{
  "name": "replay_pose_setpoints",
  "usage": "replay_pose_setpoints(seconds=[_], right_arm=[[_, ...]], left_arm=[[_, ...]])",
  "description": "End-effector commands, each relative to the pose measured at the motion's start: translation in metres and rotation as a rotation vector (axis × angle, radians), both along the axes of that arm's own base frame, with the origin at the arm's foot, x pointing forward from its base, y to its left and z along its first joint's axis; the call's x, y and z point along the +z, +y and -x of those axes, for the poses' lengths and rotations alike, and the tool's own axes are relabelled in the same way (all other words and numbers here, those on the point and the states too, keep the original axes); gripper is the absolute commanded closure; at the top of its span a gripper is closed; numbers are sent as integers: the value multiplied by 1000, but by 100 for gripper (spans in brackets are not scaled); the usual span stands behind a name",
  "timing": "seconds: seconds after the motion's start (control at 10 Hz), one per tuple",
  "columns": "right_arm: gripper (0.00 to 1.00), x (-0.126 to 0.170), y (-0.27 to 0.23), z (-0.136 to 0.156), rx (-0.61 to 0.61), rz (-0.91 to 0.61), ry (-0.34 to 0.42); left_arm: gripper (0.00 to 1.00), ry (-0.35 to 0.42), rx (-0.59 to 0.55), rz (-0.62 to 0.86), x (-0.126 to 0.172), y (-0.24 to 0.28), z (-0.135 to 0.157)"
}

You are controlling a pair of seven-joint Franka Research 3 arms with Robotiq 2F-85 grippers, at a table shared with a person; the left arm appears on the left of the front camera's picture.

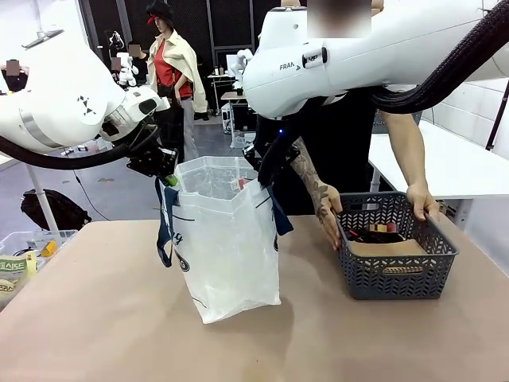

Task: Transfer purchased items from the store into the shopping bag.
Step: Move the Reusable shopping bag to the right side of the table.

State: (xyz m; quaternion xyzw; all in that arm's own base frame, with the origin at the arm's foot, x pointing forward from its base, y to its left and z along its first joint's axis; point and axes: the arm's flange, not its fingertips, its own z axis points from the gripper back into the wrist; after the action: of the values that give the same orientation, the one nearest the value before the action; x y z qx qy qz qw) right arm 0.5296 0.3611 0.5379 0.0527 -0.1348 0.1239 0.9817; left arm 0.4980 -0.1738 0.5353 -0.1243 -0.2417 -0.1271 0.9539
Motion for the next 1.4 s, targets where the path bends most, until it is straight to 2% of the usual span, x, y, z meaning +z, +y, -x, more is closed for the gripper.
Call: replay_pose_setpoints(seconds=[0.0,1.3], right_arm=[[100,1,-2,0,15,-15,10],[100,1,-2,0,15,-15,10]], left_arm=[[100,2,10,16,1,2,3],[100,2,10,16,1,2,3]])
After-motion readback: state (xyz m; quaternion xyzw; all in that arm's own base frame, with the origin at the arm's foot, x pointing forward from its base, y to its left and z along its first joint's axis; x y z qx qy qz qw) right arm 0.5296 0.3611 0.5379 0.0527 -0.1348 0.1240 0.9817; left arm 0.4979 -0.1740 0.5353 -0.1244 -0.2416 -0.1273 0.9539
